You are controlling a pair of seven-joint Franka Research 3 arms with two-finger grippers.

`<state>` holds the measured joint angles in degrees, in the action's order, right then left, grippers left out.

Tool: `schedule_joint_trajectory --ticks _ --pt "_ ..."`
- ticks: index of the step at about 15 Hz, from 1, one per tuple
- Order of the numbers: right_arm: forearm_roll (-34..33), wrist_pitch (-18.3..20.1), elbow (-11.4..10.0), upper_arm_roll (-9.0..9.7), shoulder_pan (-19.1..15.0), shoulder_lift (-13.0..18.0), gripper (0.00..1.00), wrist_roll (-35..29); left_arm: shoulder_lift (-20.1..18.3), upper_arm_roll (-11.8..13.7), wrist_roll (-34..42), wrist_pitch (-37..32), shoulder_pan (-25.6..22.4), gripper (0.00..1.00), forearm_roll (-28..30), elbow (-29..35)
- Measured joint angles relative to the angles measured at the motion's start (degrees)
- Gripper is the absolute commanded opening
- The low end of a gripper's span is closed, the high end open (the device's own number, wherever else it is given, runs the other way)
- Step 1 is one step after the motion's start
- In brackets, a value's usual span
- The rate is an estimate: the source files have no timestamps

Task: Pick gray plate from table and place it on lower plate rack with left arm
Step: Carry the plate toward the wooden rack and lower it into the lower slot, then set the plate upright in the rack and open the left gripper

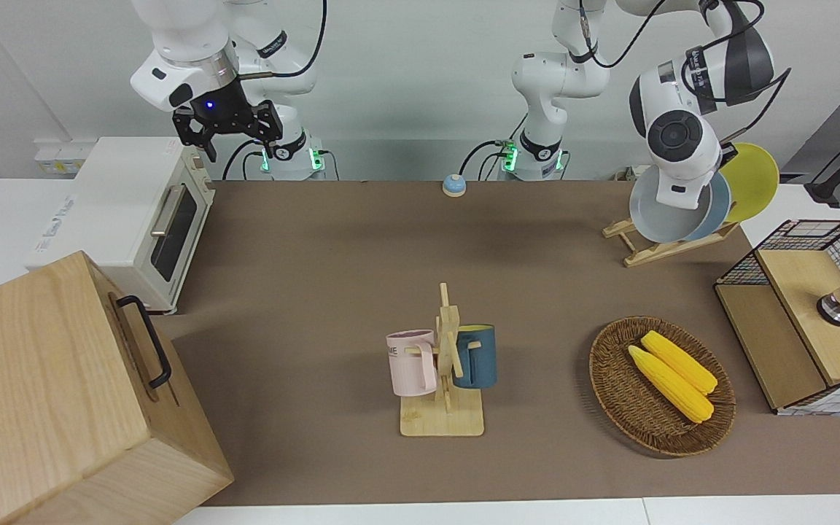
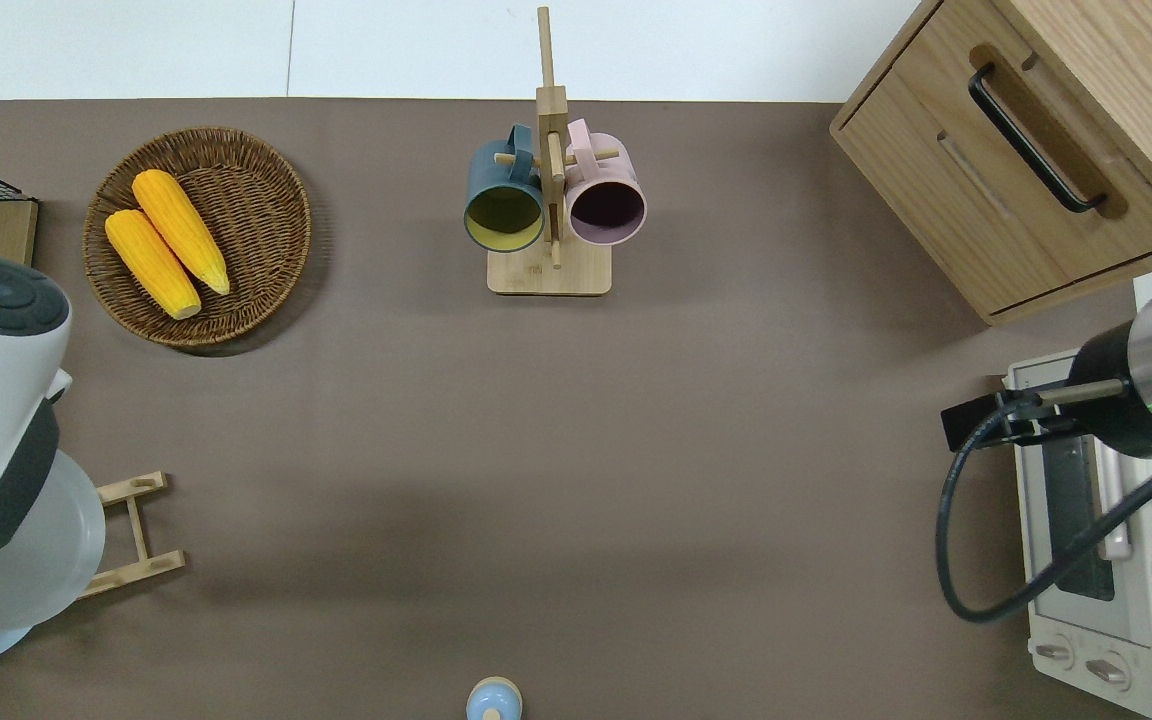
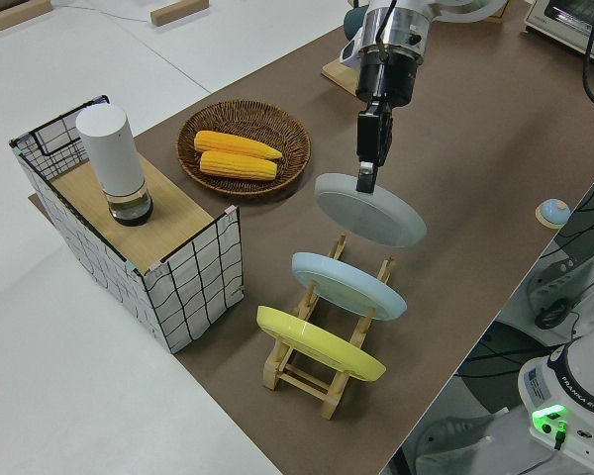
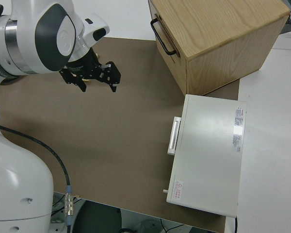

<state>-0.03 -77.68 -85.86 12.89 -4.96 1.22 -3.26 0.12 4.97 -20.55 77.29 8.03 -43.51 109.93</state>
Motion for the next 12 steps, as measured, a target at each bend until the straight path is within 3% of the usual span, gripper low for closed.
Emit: schedule_joint_trajectory --ticks 4,12 --pt "0.0 0.0 0.0 0.00 0.0 0.0 0.990 0.0 2.2 -0.3 -7.0 -2.5 0.7 0.00 -1.4 2.4" --pt "0.0 0.0 0.0 0.00 0.0 0.0 0.987 0.0 4.3 -0.8 -12.5 -3.4 1.1 0.00 -1.5 3.1"
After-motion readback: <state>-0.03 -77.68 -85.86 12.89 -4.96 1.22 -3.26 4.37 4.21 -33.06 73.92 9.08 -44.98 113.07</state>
